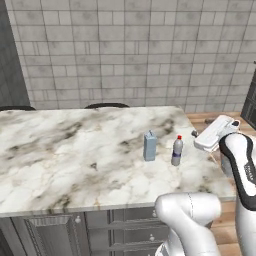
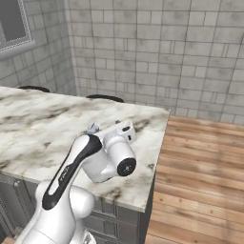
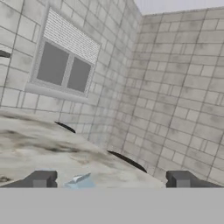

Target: Move the drinks to the dining counter.

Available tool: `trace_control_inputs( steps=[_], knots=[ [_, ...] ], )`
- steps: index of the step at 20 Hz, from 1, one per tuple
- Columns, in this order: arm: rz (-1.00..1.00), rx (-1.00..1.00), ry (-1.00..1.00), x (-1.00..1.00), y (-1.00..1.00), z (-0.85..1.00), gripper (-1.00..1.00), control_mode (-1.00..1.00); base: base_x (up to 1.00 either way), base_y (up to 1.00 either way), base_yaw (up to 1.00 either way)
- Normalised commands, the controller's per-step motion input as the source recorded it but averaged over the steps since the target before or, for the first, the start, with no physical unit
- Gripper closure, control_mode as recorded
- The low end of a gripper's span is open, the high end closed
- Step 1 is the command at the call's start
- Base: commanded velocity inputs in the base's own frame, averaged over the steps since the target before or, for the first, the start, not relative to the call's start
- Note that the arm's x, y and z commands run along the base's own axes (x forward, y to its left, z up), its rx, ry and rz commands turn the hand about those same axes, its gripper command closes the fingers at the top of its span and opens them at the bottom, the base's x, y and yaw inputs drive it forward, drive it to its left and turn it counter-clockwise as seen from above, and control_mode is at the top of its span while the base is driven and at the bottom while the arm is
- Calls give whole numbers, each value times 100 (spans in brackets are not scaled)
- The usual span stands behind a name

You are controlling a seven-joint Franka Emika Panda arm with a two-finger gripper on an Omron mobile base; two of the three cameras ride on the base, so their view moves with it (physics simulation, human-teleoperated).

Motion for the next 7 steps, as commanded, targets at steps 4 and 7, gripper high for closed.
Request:
trace_control_inputs(
  steps=[4, 7],
  knots=[
    [0, 0, 0, -81, -10, 59, -100, -100, 0, 0, 0],
    [0, 0, -4, -84, -21, 38, -100, -100, 0, 0, 0]
  ],
)
